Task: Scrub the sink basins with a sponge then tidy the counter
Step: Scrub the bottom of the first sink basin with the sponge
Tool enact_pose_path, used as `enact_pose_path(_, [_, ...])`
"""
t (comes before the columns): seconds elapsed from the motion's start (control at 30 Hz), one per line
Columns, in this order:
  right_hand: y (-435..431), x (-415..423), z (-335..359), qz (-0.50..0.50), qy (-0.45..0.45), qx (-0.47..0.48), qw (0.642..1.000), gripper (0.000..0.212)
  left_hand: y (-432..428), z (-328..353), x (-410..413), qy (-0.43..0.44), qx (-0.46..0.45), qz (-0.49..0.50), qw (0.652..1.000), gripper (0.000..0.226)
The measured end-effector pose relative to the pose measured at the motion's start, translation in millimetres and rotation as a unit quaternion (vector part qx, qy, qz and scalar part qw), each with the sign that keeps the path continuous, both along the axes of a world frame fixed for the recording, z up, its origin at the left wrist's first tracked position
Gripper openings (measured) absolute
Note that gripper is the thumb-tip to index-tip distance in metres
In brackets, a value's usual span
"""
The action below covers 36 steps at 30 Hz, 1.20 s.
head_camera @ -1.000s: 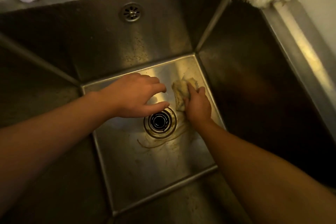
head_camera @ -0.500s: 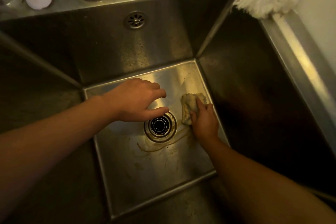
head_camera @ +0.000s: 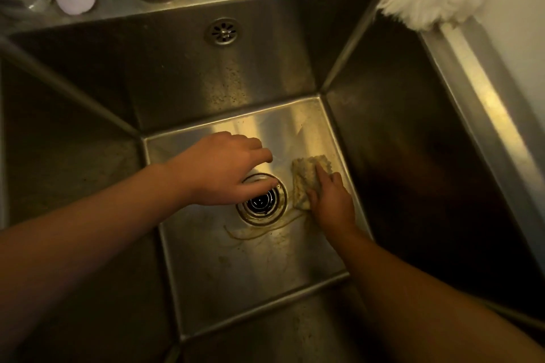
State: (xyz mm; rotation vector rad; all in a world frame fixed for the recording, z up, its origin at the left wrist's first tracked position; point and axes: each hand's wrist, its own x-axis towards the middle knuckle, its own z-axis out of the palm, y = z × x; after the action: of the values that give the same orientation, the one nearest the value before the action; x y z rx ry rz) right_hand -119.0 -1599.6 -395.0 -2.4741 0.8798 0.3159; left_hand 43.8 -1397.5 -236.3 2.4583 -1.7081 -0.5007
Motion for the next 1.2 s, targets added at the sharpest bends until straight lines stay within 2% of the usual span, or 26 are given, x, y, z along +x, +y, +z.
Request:
enact_pose_path(0.13, [-6.8,-6.9,12.7,0.045,0.039,0.026,0.998,0.064,2.7,24.8,-27.6,0.025,0.010,0.031,0.999,0.068])
enact_pose_path(0.27, [-15.5,-5.1,18.2,0.080,0.071,0.006,0.994,0.059,9.3,31.8,-54.6,0.063,-0.013,0.139,0.988,0.068])
enact_pose_path(0.4, [-14.9,-14.9,20.5,0.043,0.100,-0.033,0.994,0.053,19.9,24.7,-86.0,0.115,-0.015,0.197,0.974,0.065])
enact_pose_path(0.63, [5.8,-23.1,24.3,0.040,0.092,-0.009,0.995,0.054,45.9,12.3,-112.7,0.141,0.006,0.292,0.946,0.068])
enact_pose_path(0.8, [21.7,-16.1,26.5,0.155,0.088,0.042,0.983,0.058,52.4,19.8,-130.9,0.145,-0.009,0.333,0.932,0.065])
enact_pose_path(0.87, [14.3,-17.0,27.8,0.172,0.083,0.048,0.980,0.059,54.4,21.8,-135.4,0.148,-0.018,0.347,0.926,0.064])
enact_pose_path(1.03, [-21.9,-23.8,26.5,0.098,0.103,-0.019,0.990,0.062,57.9,19.6,-139.0,0.157,-0.022,0.363,0.918,0.061])
enact_pose_path(1.2, [-10.3,-21.7,21.6,0.078,0.076,0.000,0.994,0.060,59.9,15.1,-135.9,0.163,-0.029,0.377,0.911,0.059])
